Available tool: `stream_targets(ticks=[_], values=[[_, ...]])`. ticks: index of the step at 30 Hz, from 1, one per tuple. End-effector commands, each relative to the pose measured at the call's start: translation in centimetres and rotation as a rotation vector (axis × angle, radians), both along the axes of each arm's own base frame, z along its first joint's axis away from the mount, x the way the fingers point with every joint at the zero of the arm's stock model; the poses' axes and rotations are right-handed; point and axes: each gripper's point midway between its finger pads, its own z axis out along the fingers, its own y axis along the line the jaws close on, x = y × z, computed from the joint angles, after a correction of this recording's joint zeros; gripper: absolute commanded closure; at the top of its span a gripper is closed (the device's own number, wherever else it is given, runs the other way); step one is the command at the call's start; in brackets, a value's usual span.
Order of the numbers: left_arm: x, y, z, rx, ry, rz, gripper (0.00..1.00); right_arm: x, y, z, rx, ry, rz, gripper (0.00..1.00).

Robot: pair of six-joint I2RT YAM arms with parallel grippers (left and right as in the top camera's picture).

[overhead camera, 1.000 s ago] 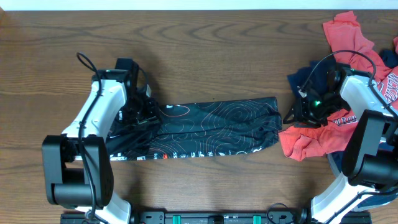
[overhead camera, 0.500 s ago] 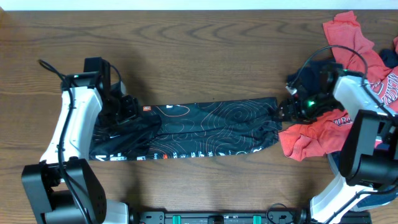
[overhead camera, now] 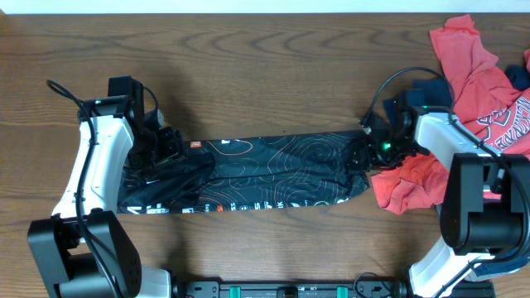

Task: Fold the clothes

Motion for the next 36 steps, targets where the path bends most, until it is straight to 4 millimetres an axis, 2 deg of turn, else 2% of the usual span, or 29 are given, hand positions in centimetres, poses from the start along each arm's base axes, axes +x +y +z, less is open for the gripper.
stream_targets(ticks=[1, 5, 8, 12, 16, 19, 21, 23, 29, 31, 36], values=[[0.4, 0.4, 0.6, 0.016, -0.021, -0.012, 0.31, -2.1, 0.3, -1.5, -0.059, 0.078, 0.019, 0.55], [0.3, 0.4, 0.6, 0.016, -0.02, -0.012, 0.31, -2.2, -0.1, -1.8, -0.109, 0.094, -0.004, 0.97], [0.2, 0.4, 0.5, 0.015, -0.015, -0.012, 0.31, -1.8, -2.0, -2.4, -0.217, 0.118, -0.107, 0.99], [-0.2, 0.3, 0.6, 0.014, -0.001, -0.027, 0.31, -0.4, -5.8, -2.1, -0.367, 0.115, -0.25, 0.99], [-0.8, 0.8, 0.6, 0.011, 0.02, -0.019, 0.31, 2.1, -7.9, 0.4, -0.387, 0.058, -0.319, 0.99], [-1.2, 1.5, 0.7, 0.008, 0.036, 0.01, 0.31, 3.5, -8.0, 2.8, -0.383, 0.016, -0.318, 0.99], [-1.4, 2.0, 0.7, 0.006, 0.042, 0.029, 0.31, 3.7, -7.0, 4.1, -0.374, -0.001, -0.265, 0.99], [-1.4, 2.2, 0.7, 0.006, 0.041, 0.036, 0.31, 3.5, -5.7, 4.6, -0.373, -0.006, -0.209, 0.99], [-1.4, 2.2, 0.7, 0.006, 0.041, 0.035, 0.31, 2.4, 0.7, 4.7, -0.367, -0.044, -0.023, 0.99], [-1.4, 2.2, 0.6, 0.006, 0.042, 0.035, 0.31, 2.2, 3.3, 4.7, -0.361, -0.07, 0.021, 0.99], [-1.4, 2.2, 0.7, 0.005, 0.042, 0.035, 0.31, 1.2, 8.2, 4.1, -0.347, -0.098, 0.079, 0.99]])
